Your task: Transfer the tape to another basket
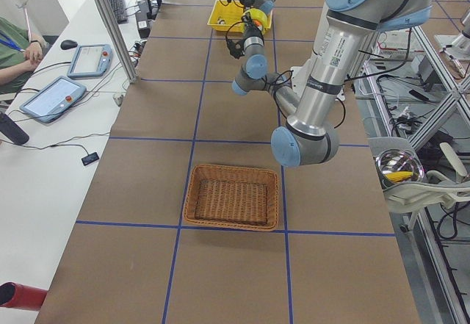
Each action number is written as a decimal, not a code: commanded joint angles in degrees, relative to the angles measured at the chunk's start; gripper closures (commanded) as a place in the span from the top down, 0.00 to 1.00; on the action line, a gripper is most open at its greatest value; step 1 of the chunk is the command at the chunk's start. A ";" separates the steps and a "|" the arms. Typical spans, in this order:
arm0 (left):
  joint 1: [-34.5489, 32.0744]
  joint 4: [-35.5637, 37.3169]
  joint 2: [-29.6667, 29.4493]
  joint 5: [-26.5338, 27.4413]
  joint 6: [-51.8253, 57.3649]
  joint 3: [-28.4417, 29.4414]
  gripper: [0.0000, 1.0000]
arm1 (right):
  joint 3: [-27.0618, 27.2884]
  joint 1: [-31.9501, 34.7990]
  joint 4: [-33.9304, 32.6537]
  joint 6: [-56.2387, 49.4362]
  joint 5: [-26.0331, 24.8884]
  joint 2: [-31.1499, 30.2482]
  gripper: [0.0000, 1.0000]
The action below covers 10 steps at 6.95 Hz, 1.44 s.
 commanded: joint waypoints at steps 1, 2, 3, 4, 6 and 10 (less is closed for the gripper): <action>-11.83 13.41 0.39 -13.74 5.07 0.00 0.00 | -7.94 13.89 -0.43 -5.17 13.23 -1.09 1.00; -18.25 21.67 0.13 -22.26 9.80 0.00 0.00 | -13.30 19.26 -0.52 -10.60 17.56 -0.92 1.00; -25.01 30.62 0.04 -29.82 17.33 -0.09 0.00 | -13.79 22.88 -3.22 -11.61 14.82 -3.01 1.00; -31.69 37.67 0.47 -37.21 25.41 0.09 0.00 | -14.75 25.62 -5.85 -17.19 10.27 -4.16 1.00; -38.68 41.79 7.46 -40.45 40.97 0.00 0.00 | -14.32 31.51 -21.36 -40.24 6.20 -4.70 1.00; -43.98 50.30 29.45 -35.12 84.84 0.18 0.00 | -13.88 34.25 -46.88 -79.39 0.38 -10.04 1.00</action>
